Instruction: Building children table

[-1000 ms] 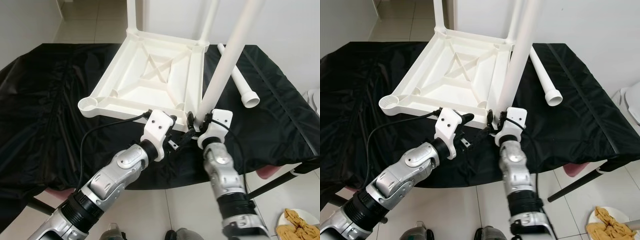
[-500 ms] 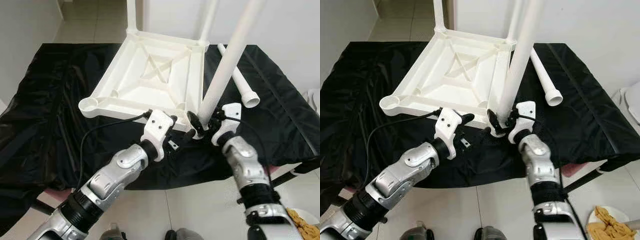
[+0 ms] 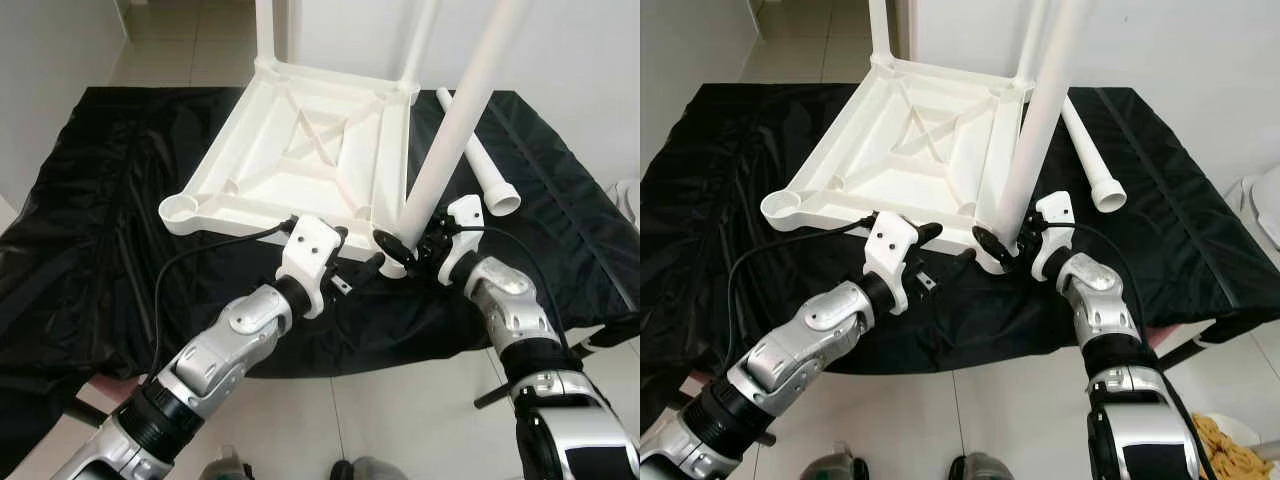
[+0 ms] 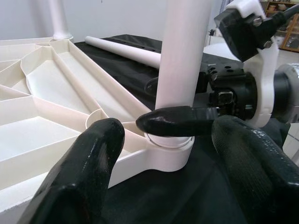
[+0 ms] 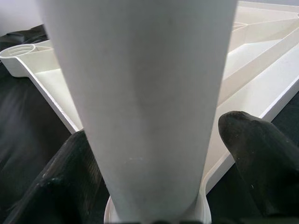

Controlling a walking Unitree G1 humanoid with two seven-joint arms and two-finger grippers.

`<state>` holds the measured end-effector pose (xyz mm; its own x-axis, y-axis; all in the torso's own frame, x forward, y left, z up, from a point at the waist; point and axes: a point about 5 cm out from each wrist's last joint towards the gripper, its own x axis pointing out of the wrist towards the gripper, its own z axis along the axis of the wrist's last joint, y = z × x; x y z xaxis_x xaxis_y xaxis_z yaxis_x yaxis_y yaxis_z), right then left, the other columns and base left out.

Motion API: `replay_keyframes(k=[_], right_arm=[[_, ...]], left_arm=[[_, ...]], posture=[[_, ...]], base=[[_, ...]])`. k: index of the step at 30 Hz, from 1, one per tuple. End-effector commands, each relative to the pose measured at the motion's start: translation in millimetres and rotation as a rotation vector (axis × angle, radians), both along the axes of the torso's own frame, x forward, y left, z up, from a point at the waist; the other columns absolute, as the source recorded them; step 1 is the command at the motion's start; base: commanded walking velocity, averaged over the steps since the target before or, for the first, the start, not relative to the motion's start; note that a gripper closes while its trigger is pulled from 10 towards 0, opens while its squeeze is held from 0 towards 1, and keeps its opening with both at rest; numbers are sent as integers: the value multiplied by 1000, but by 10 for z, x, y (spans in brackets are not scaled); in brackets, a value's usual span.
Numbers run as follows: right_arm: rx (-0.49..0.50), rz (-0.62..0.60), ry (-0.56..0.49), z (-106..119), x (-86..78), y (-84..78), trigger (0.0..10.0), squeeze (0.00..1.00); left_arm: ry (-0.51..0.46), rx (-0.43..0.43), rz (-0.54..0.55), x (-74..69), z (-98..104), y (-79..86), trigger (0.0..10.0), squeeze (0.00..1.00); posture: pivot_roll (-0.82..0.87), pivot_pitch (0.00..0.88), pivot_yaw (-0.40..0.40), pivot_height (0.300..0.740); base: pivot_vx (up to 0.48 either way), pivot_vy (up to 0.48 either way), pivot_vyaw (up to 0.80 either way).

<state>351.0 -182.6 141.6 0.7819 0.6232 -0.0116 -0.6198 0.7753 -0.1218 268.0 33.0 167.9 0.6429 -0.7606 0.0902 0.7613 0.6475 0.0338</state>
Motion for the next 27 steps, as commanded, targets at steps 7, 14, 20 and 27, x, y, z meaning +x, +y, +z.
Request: replay_keyframes(k=[7,14,20,27], right_arm=[[-16,8,42,-66,2,-132,0,0],[-13,18,59,-118,-12,-167,0,0],[-17,0,54,-124,-10,-199,10000,0],[13,-70,33,-118,-12,-224,10000,0]], left_arm=[[-21,32,-257,-102,9,-66,10000,0],[-19,32,-260,-106,7,-66,10000,0],[-18,34,-262,-109,5,-66,10000,0],[-16,33,-262,-113,2,-68,10000,0]], posture=[[25,42,-22,740],[22,44,-17,740],[21,44,-16,740],[21,47,-18,740]], base=[[0,0,0],[0,0,0],[0,0,0],[0,0,0]])
